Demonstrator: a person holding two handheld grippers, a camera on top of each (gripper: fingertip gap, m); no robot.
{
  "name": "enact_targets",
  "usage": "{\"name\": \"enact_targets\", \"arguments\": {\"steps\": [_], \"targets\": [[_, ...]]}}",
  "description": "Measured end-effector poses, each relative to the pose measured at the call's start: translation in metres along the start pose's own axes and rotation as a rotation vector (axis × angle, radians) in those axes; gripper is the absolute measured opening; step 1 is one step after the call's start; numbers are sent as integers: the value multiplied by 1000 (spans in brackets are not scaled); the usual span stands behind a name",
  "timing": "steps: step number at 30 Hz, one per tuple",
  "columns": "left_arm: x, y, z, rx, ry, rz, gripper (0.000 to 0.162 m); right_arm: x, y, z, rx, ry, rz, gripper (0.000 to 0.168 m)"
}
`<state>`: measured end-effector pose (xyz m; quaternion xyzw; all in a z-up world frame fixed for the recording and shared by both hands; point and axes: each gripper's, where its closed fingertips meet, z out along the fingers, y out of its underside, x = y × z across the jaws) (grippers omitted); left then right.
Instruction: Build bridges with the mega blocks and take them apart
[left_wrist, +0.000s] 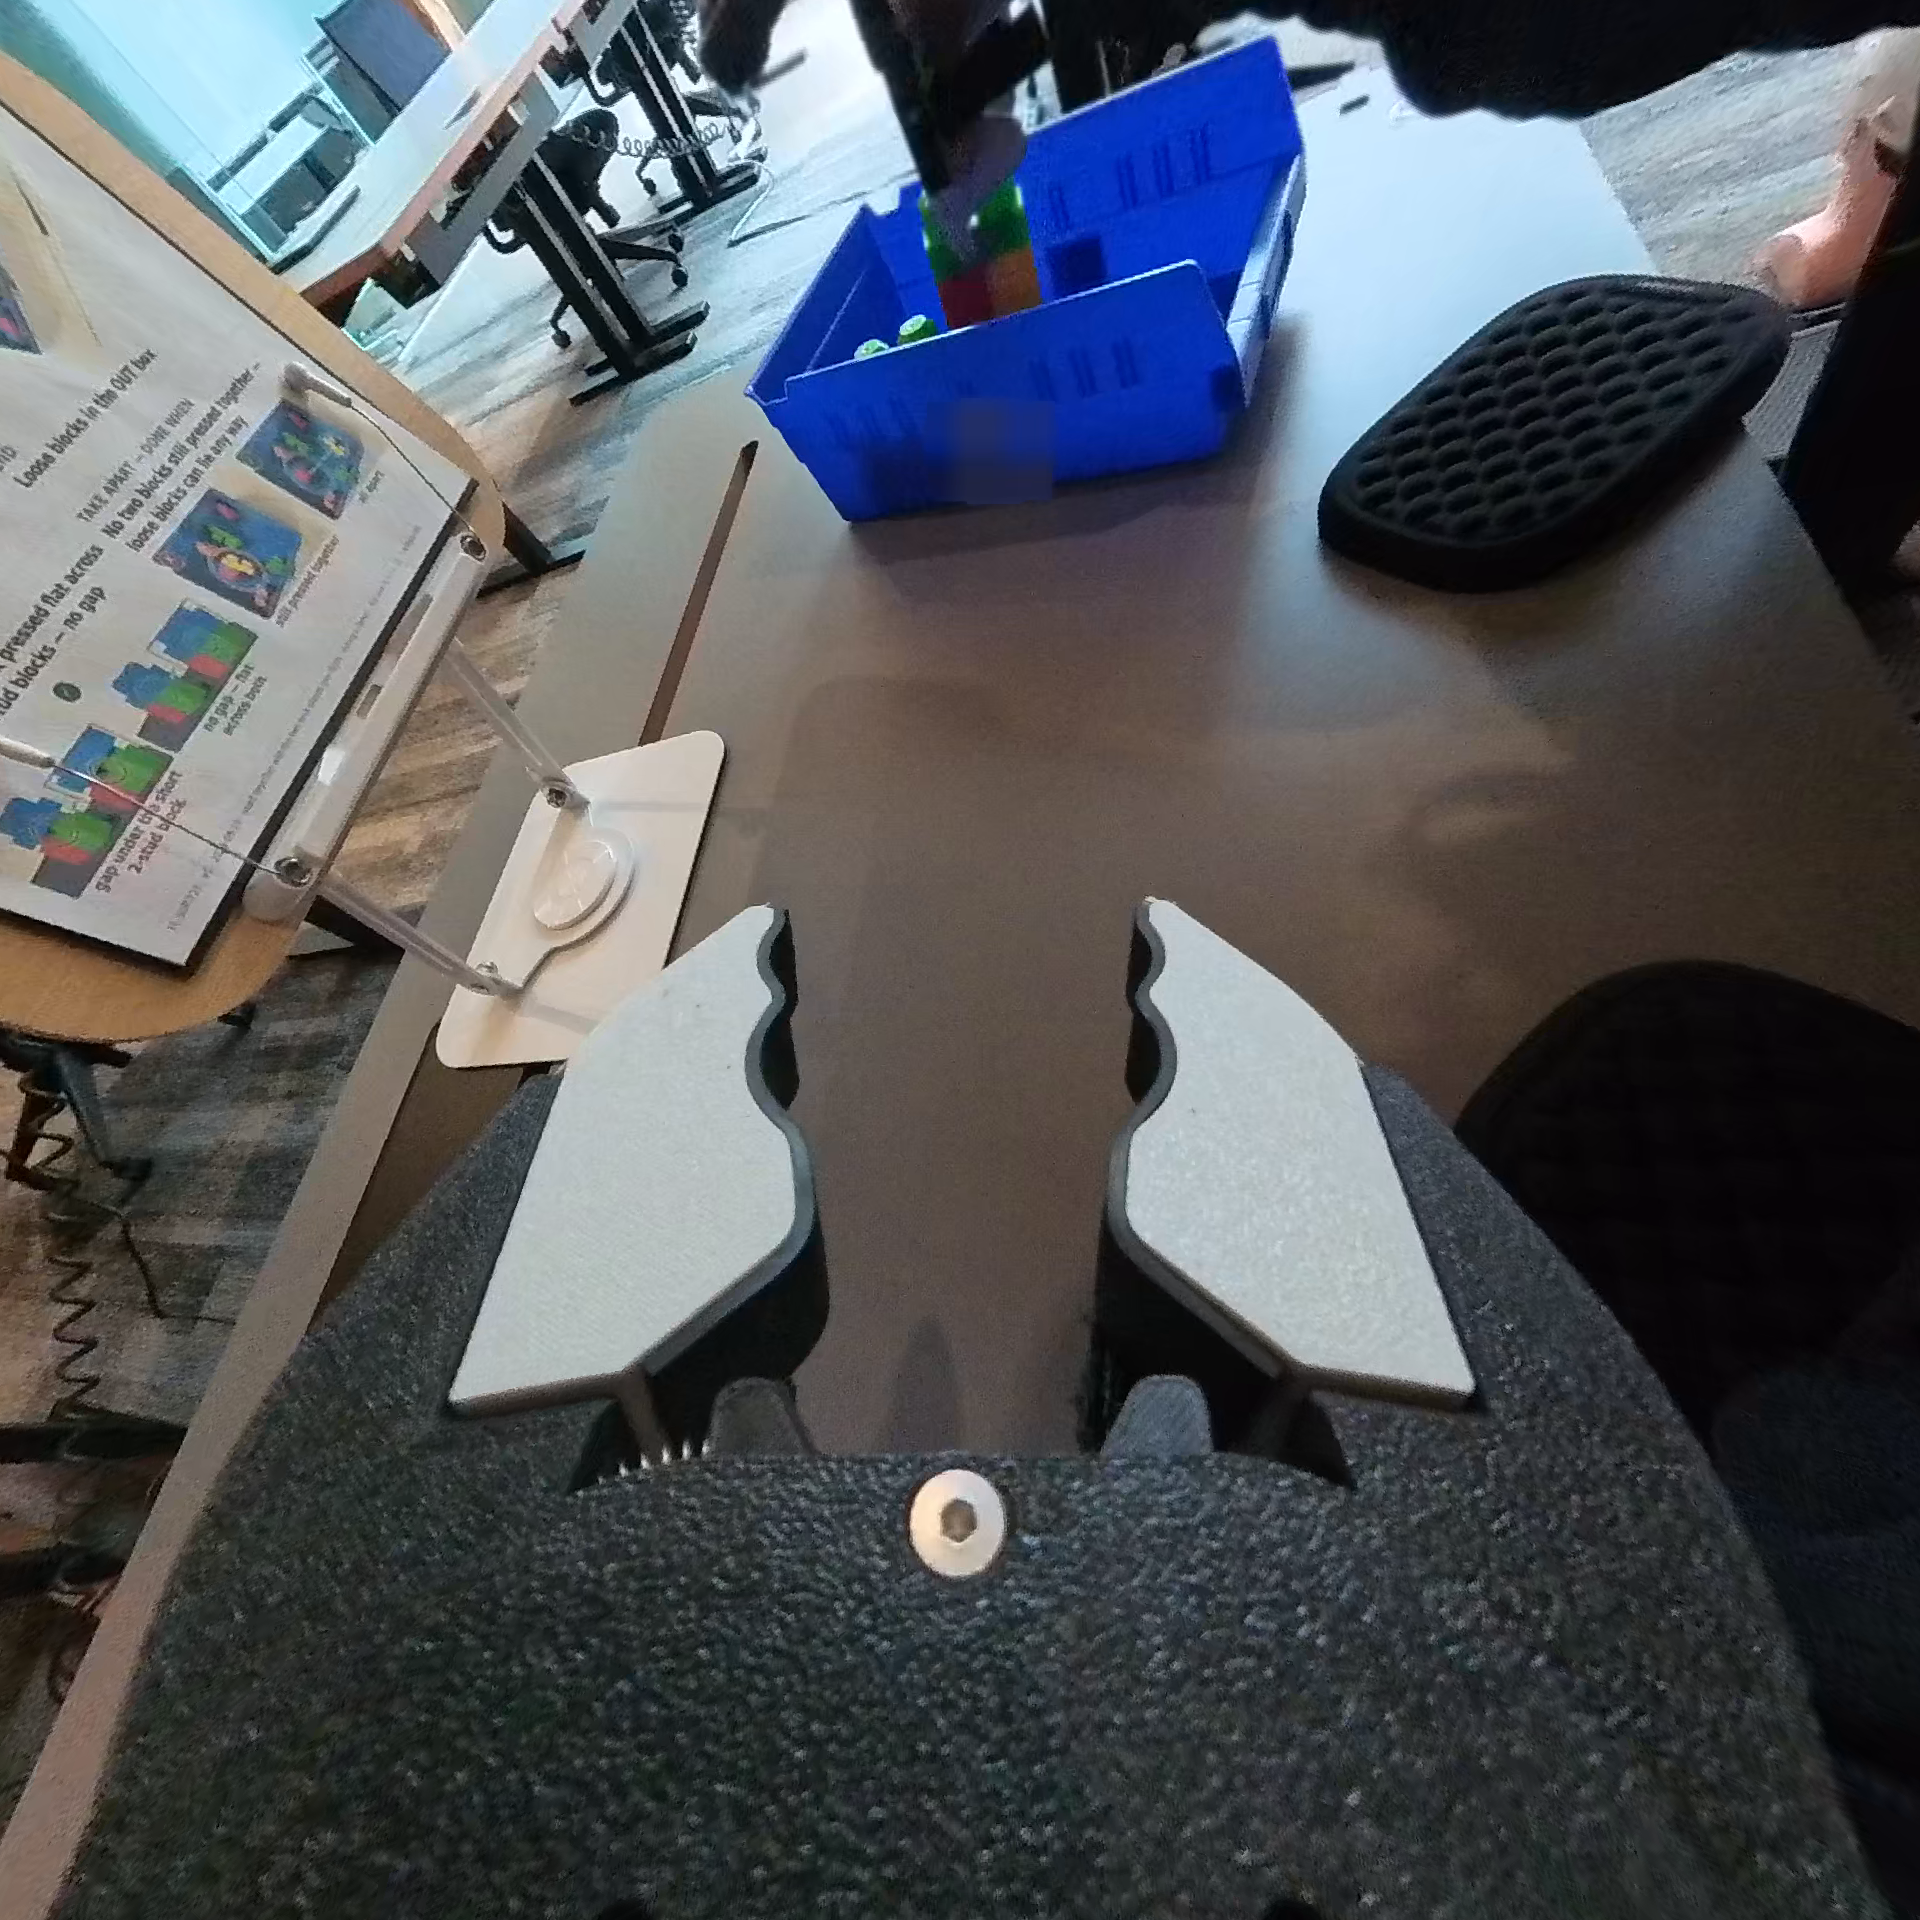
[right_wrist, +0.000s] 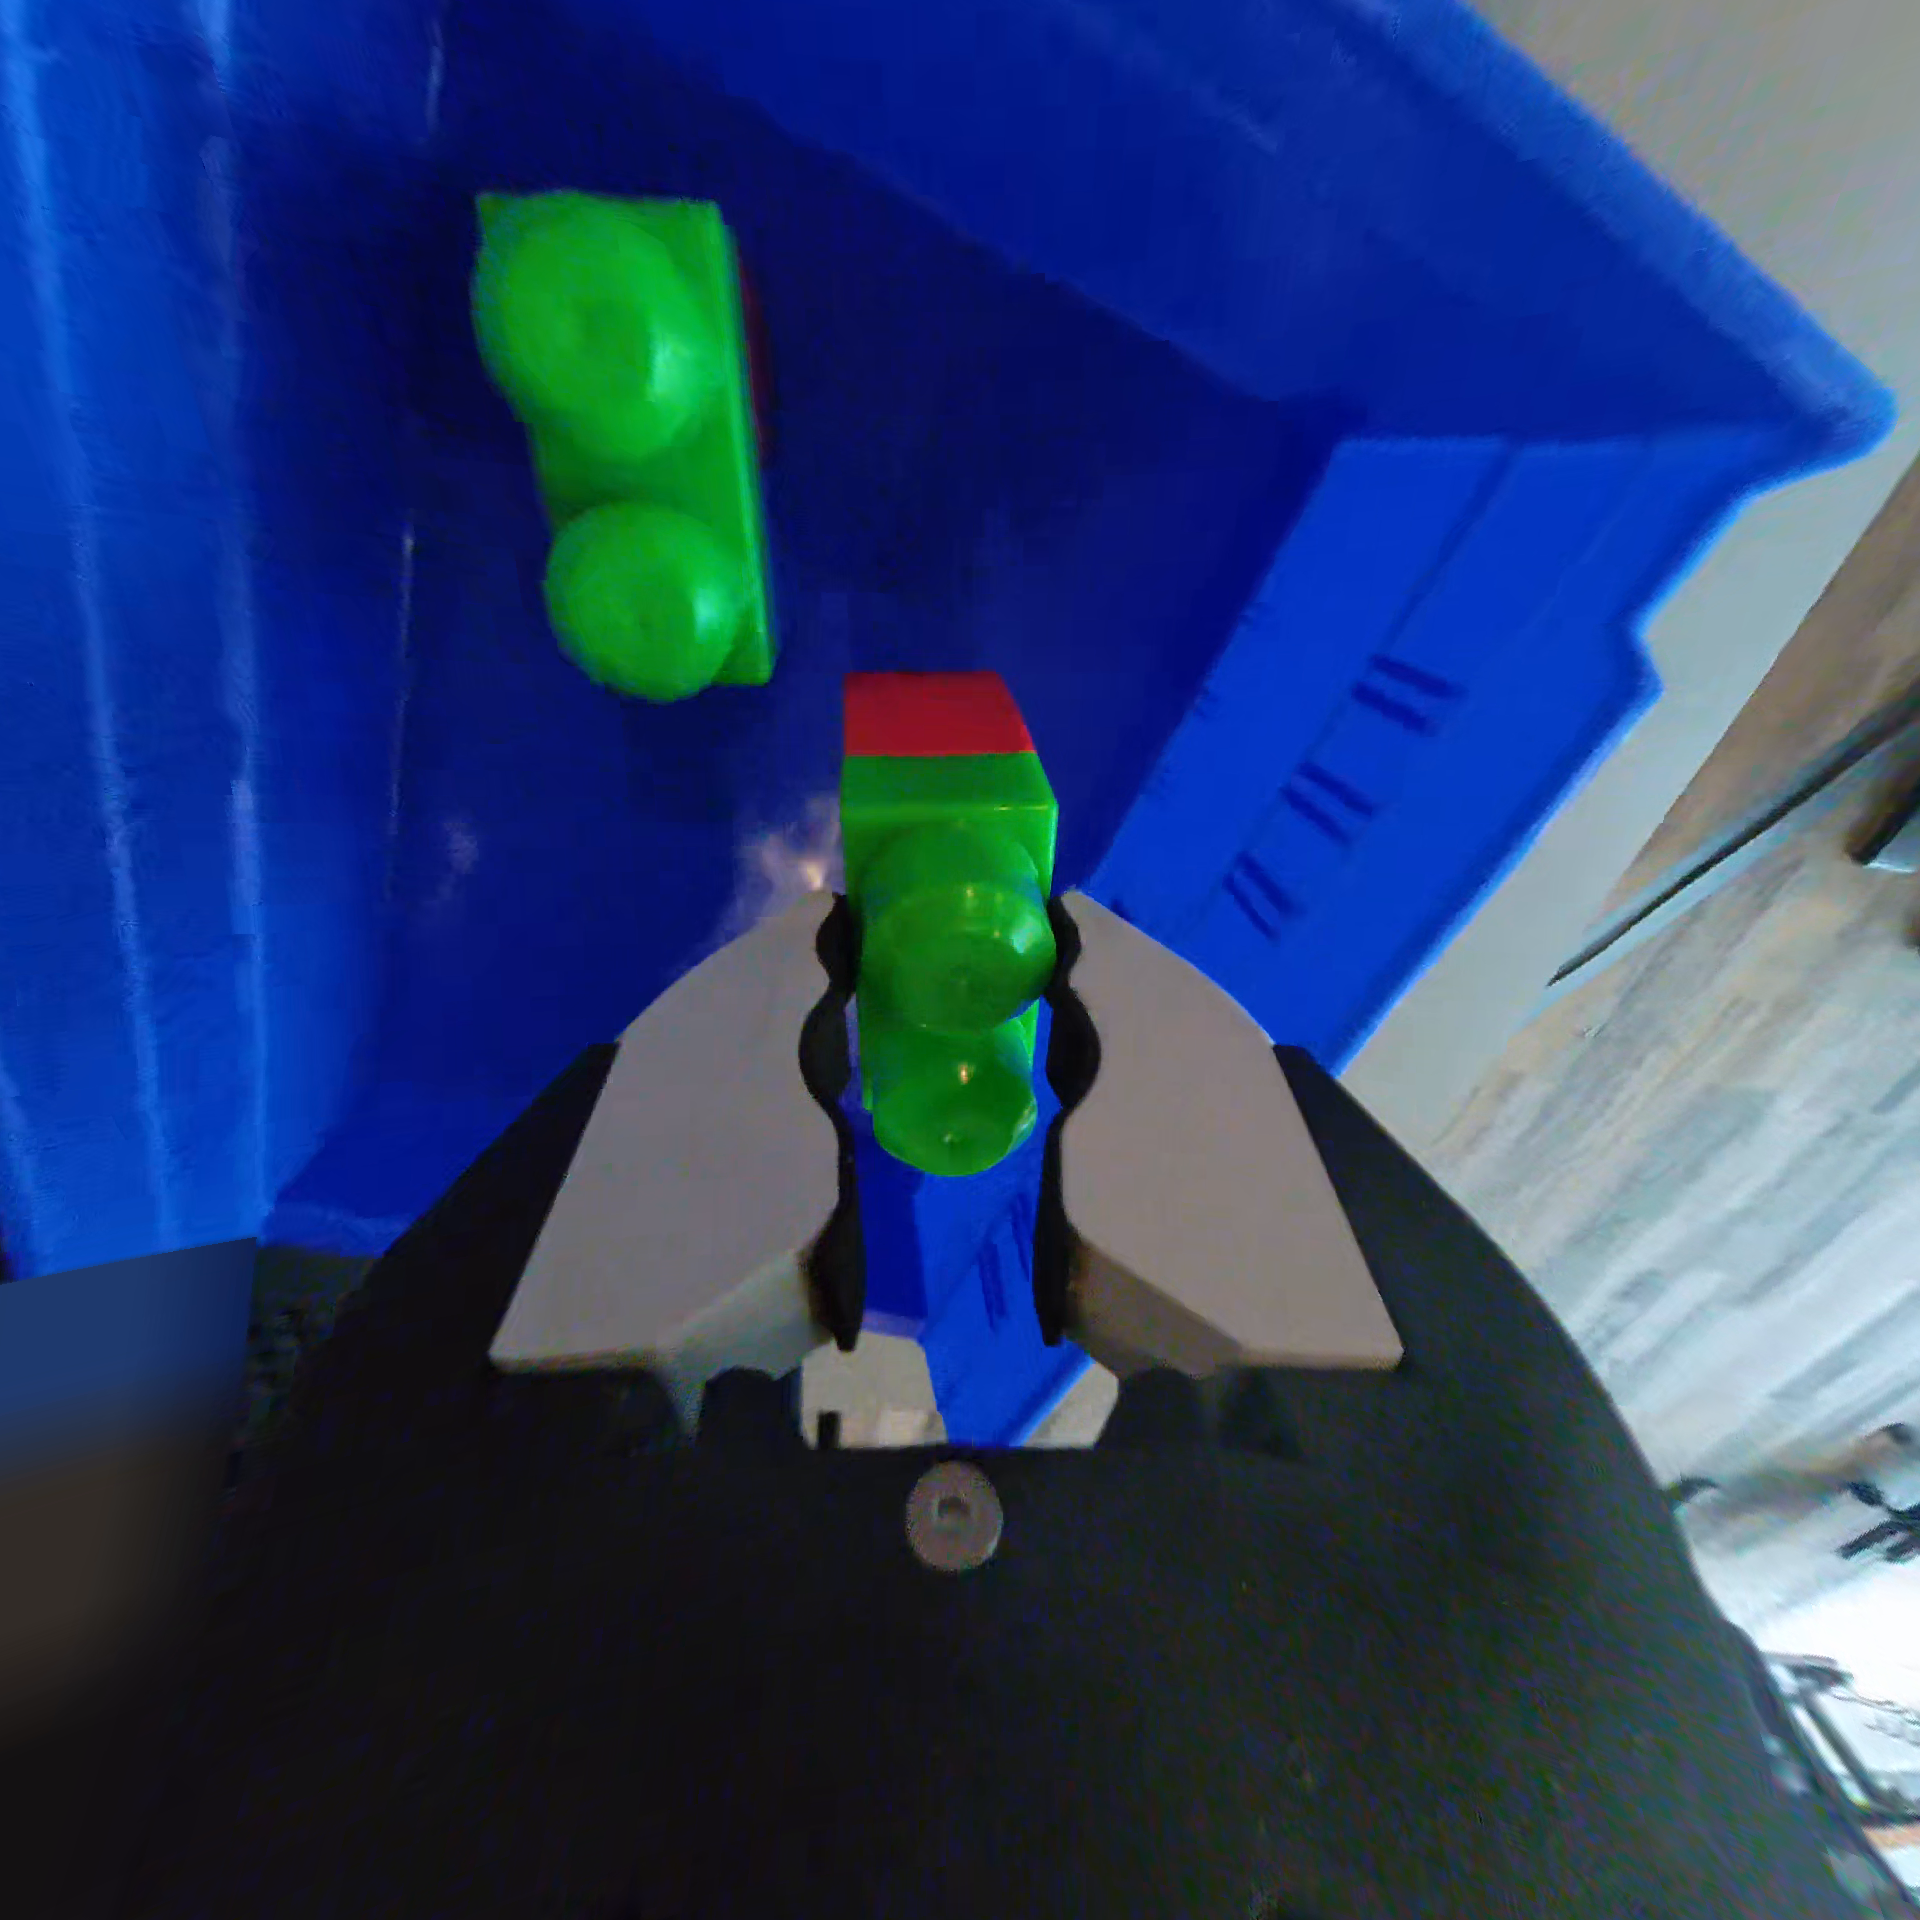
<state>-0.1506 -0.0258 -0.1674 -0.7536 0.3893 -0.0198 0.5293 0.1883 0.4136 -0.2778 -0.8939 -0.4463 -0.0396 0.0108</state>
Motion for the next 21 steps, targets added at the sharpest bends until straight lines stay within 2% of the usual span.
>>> {"name": "enact_targets", "arguments": {"steps": [6, 14, 17, 21], "targets": [[-2, 2, 1, -6, -2, -7, 62, 5, -24, 19, 6, -19, 52, 34], [-4, 5, 0, -10, -10, -17, 62, 4, -39, 37, 13, -15, 69, 35], [-4, 5, 1, -10, -10, -22, 62, 4, -41, 35, 42, 4, 62, 51], [-5, 5, 2, -13, -10, -22, 62, 2, -41, 15, 98, 34, 28, 56]]}}
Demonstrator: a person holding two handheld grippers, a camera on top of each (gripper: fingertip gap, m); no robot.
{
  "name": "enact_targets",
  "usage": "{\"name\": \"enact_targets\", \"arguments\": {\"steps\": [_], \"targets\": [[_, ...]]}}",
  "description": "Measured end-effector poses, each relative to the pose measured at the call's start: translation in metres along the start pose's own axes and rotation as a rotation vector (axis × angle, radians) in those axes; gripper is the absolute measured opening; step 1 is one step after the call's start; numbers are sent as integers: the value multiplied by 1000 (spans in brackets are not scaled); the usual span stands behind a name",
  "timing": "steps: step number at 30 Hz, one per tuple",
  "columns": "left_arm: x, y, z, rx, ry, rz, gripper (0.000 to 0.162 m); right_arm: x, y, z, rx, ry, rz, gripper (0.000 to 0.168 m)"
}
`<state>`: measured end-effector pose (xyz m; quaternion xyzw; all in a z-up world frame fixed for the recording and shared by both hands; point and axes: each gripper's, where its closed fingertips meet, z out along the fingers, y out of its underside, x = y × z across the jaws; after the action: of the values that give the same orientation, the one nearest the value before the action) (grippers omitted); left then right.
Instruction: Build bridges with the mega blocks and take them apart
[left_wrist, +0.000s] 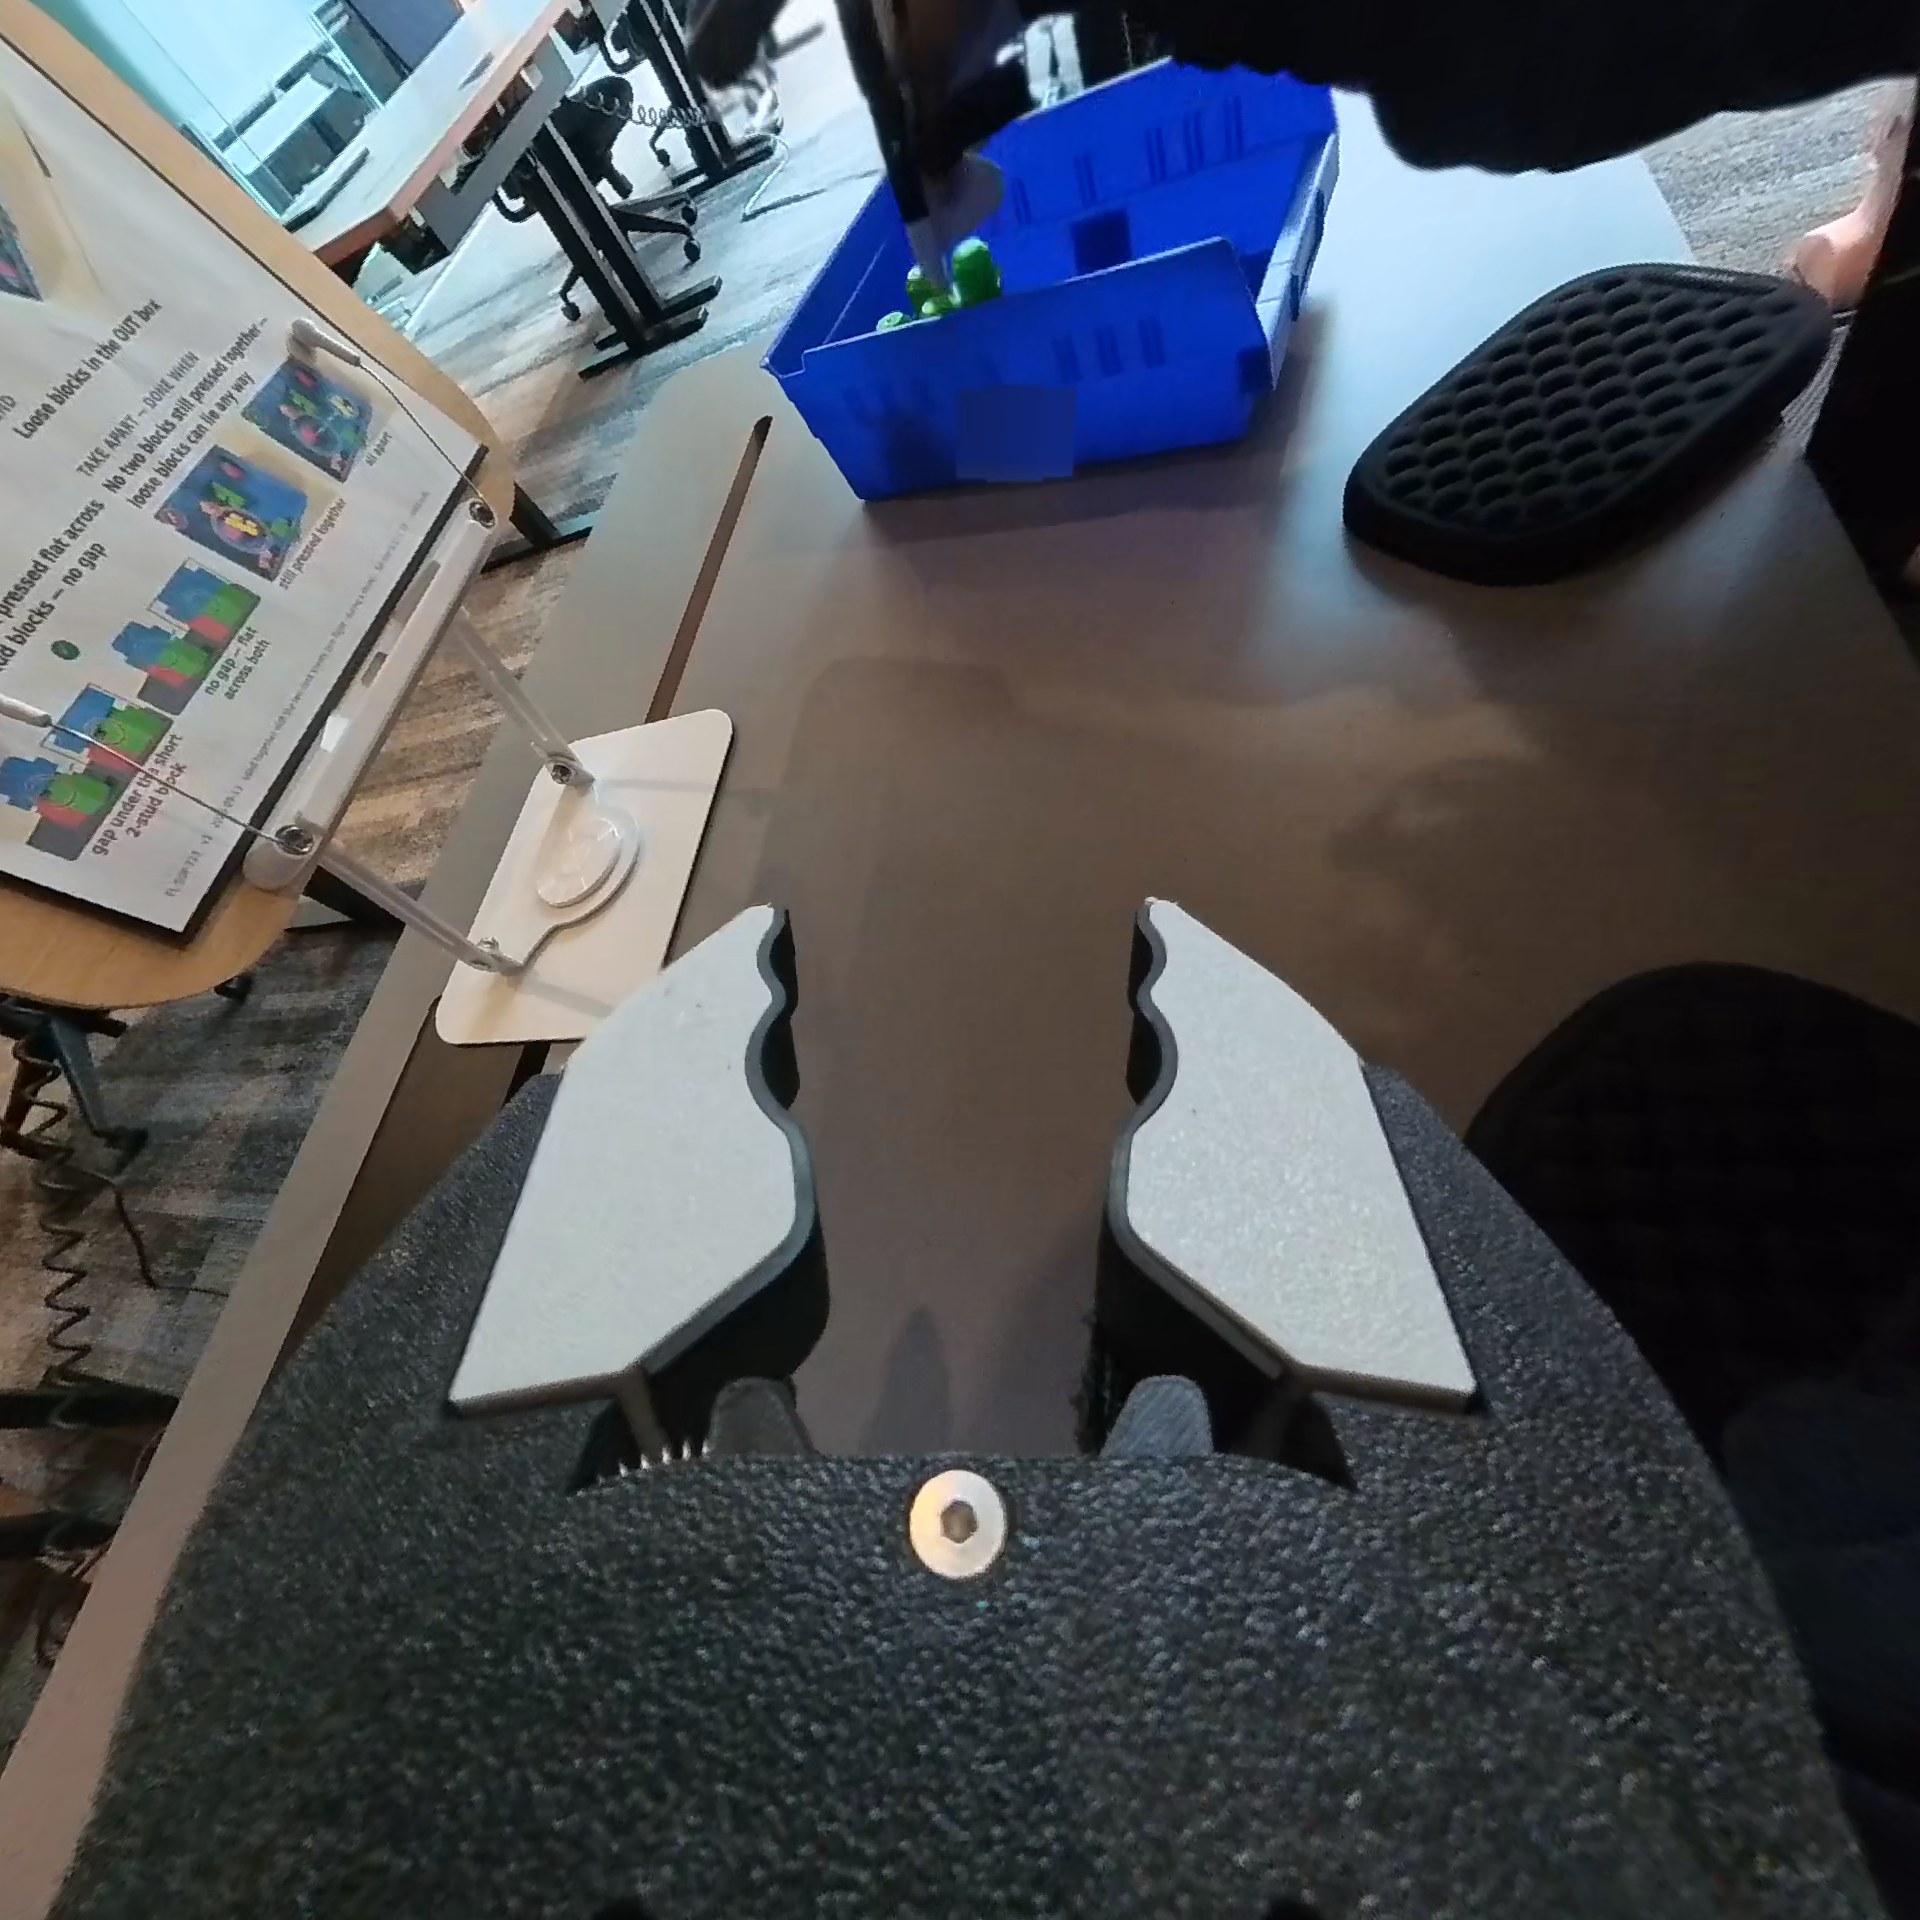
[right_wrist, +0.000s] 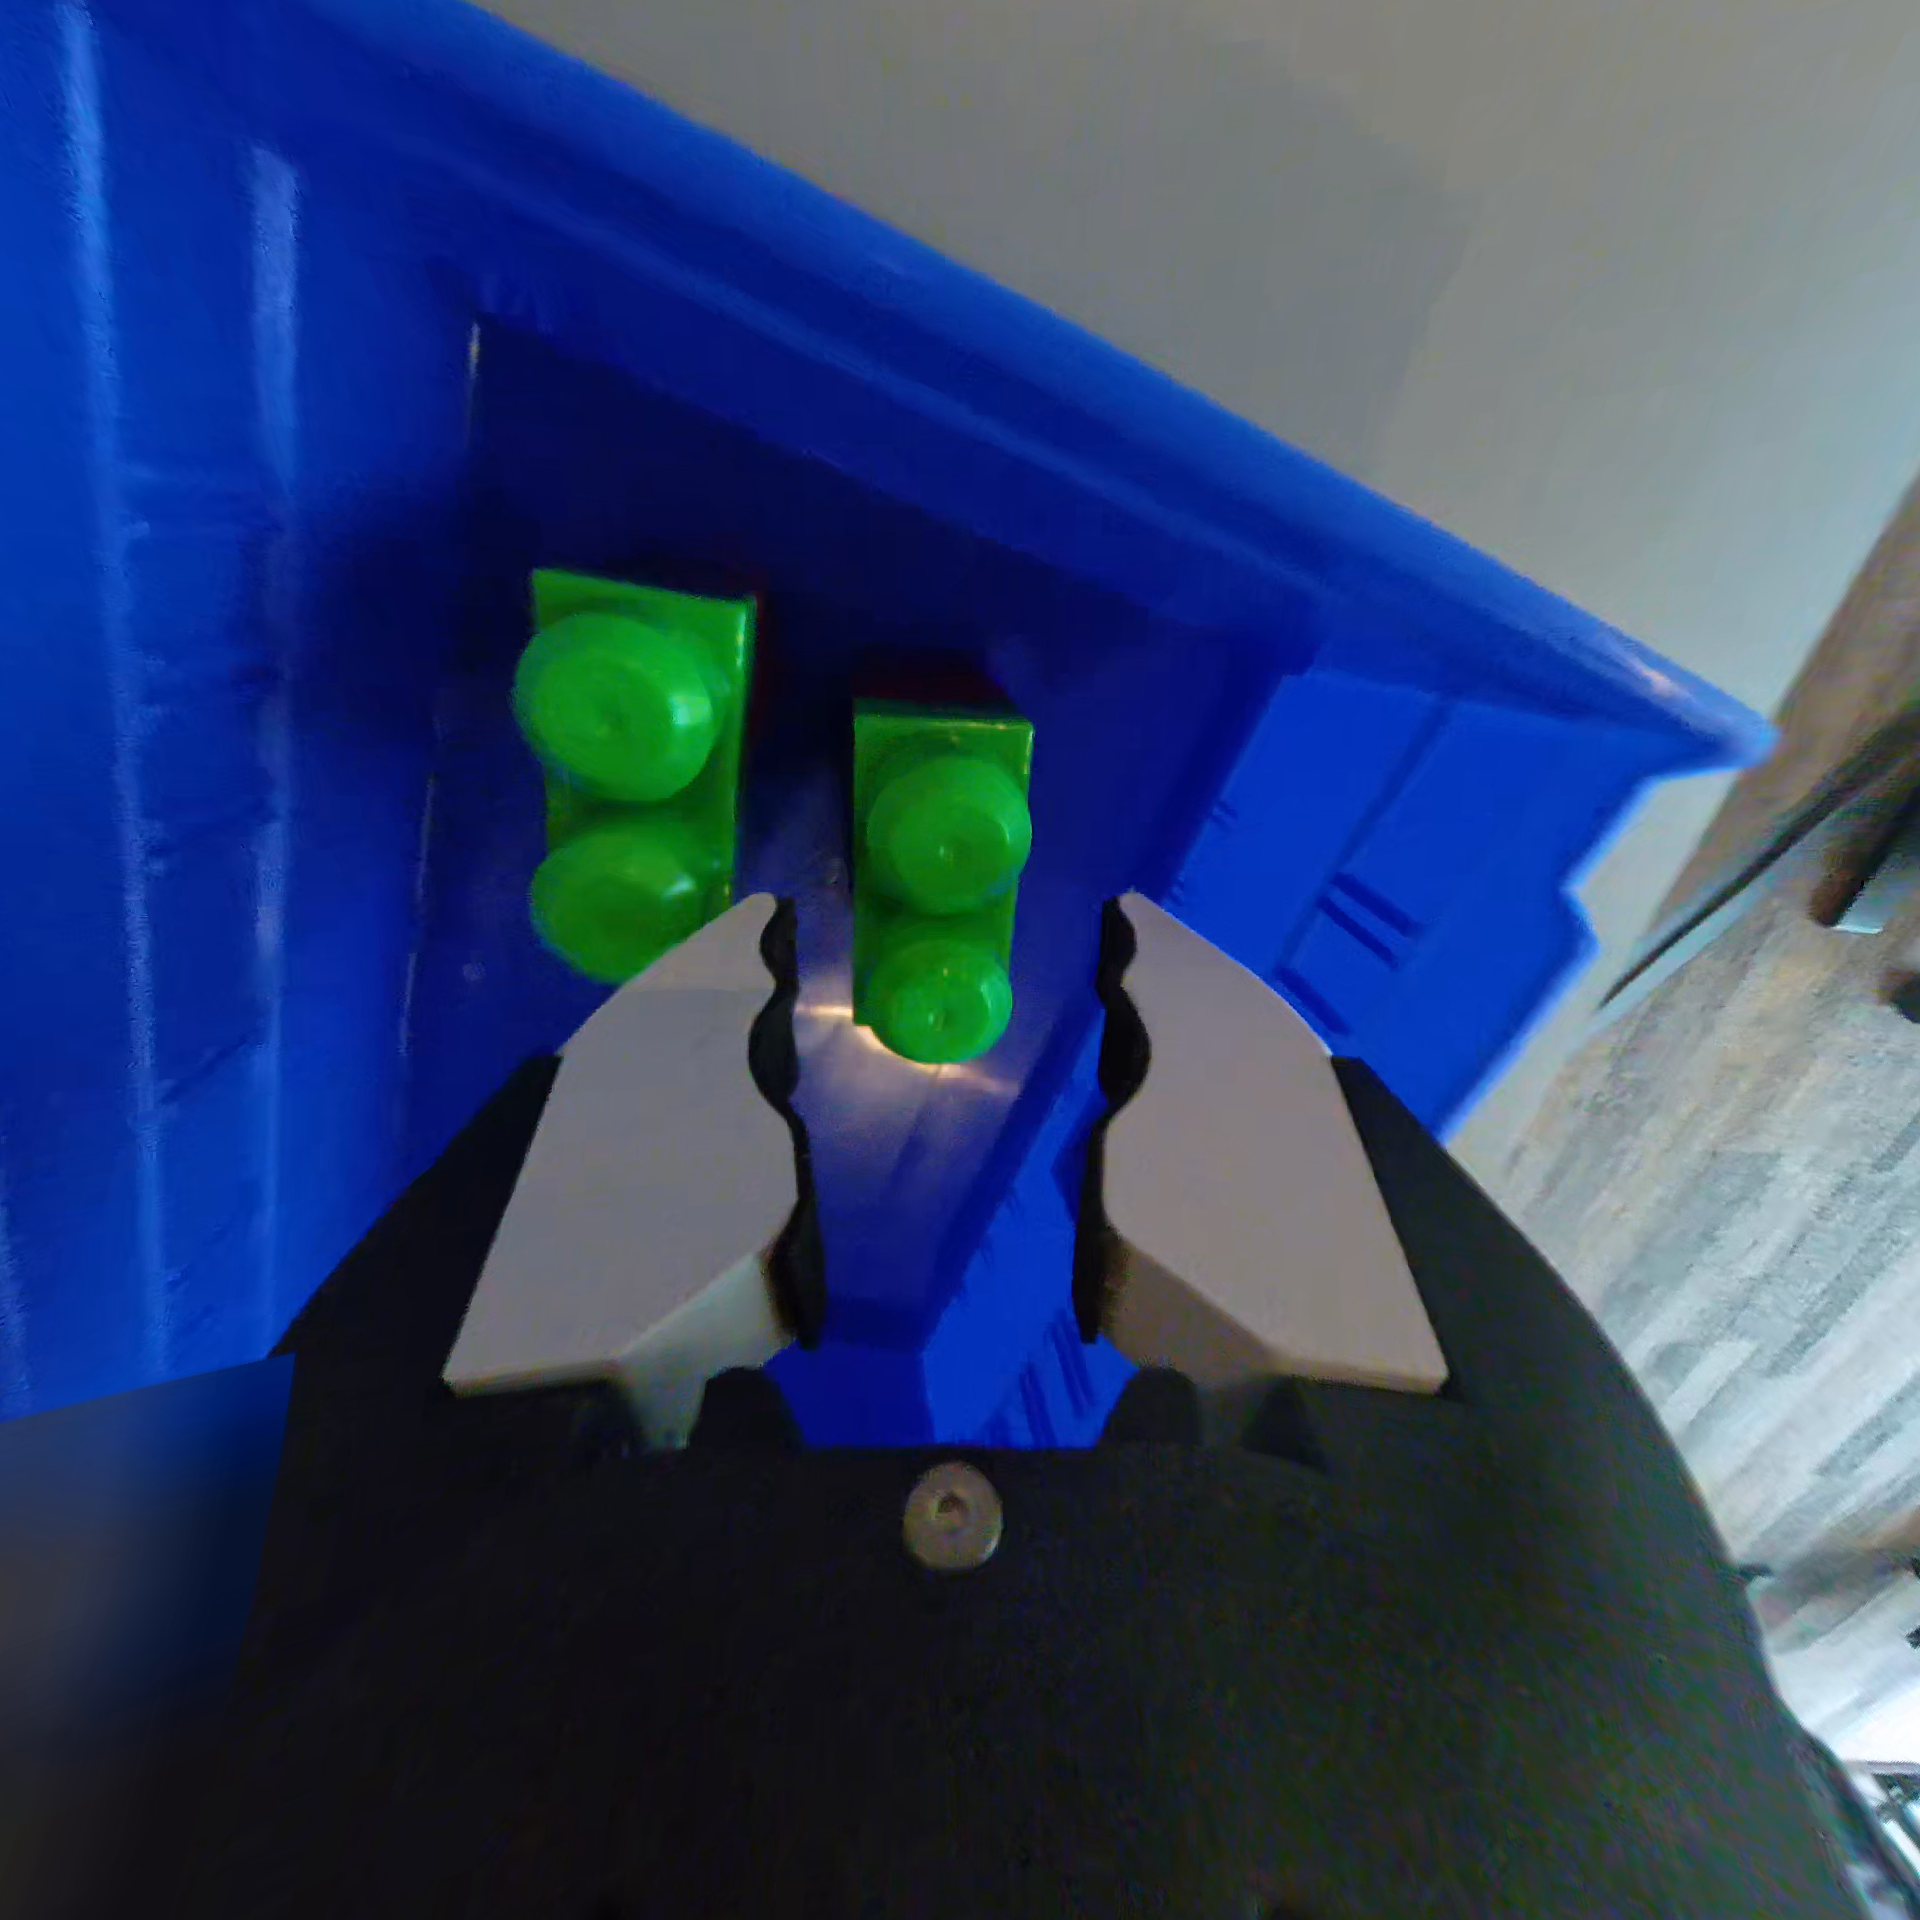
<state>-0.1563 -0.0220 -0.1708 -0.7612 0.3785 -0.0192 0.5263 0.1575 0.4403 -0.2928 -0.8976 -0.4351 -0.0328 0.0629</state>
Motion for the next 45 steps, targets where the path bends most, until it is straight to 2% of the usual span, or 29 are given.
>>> {"name": "enact_targets", "arguments": {"steps": [4, 8, 11, 15, 21, 25, 27, 32, 36, 40, 45], "targets": [[-2, -2, -2, 15, -15, 1, 62, -5, -4, -39, 135, 61, -37, 67], [-12, -6, -5, 39, -70, -10, 62, -39, -21, -101, 427, 83, -112, 77], [-24, -12, -9, 76, -139, -27, 61, -93, -33, -156, 703, 29, -233, 76], [-43, -22, -16, 139, -235, -94, 60, -182, -30, -227, 1047, -161, -399, 74], [-64, -33, -28, 208, -345, -170, 61, -280, -4, -290, 1340, -348, -597, 74], [-77, -36, -38, 239, -421, -229, 61, -309, 7, -291, 1413, -407, -652, 74], [-83, -35, -45, 246, -463, -263, 60, -314, 8, -287, 1434, -377, -693, 73], [-92, -10, -66, 152, -545, -426, 53, -314, 4, -278, 1423, -396, -711, 73], [-92, 33, -101, -14, -691, -547, 51, -305, -4, -272, 1411, -348, -696, 73], [-78, 83, -151, -236, -878, -680, 52, -301, -3, -269, 1399, -344, -705, 73], [-48, 145, -202, -492, -976, -965, 53, -295, -3, -271, 1415, -354, -696, 73]]}}
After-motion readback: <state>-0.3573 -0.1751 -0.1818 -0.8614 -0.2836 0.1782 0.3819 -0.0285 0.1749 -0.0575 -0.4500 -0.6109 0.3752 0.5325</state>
